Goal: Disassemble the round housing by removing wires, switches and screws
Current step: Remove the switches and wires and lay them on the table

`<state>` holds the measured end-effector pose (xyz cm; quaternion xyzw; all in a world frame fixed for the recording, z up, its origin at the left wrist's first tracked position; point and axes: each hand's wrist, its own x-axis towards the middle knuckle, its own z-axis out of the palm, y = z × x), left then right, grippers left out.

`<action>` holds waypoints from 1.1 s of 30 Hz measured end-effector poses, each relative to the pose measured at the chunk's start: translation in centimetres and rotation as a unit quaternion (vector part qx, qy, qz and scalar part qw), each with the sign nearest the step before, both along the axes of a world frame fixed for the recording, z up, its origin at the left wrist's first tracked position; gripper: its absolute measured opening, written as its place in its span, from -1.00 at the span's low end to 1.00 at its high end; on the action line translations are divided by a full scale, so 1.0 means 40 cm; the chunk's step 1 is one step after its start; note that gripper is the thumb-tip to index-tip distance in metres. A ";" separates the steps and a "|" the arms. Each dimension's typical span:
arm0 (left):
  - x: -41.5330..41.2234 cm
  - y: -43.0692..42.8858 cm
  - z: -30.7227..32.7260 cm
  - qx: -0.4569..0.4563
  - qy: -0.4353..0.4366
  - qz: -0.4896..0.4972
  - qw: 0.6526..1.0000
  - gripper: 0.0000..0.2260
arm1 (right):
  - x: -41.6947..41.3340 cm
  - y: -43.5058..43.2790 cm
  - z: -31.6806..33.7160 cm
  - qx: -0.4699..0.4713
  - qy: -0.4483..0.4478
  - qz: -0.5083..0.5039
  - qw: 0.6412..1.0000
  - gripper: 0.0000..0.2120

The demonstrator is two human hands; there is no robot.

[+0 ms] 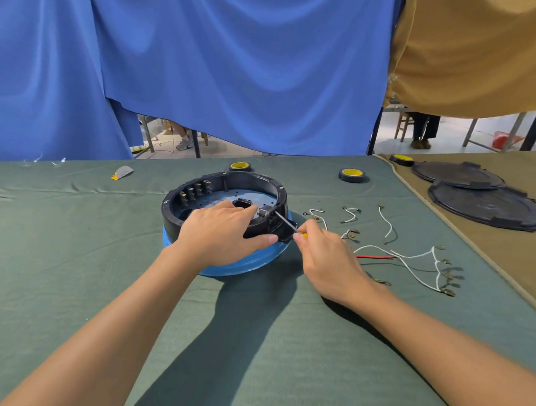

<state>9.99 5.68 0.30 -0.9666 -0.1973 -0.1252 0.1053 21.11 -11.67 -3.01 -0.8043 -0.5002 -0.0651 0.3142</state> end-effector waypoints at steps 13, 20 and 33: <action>-0.005 -0.020 0.023 -0.110 -0.043 0.037 0.992 -0.32 | -0.013 0.006 -0.011 0.003 -0.086 -0.018 0.996 -0.79; 0.013 -0.010 0.091 -0.397 -0.079 0.006 0.915 -0.42 | -0.020 -0.005 -0.012 0.056 -0.146 -0.066 0.986 -0.80; 0.026 -0.004 0.086 -0.498 -0.117 -0.004 0.859 -0.47 | -0.005 -0.033 -0.020 0.049 -0.142 -0.132 0.980 -0.82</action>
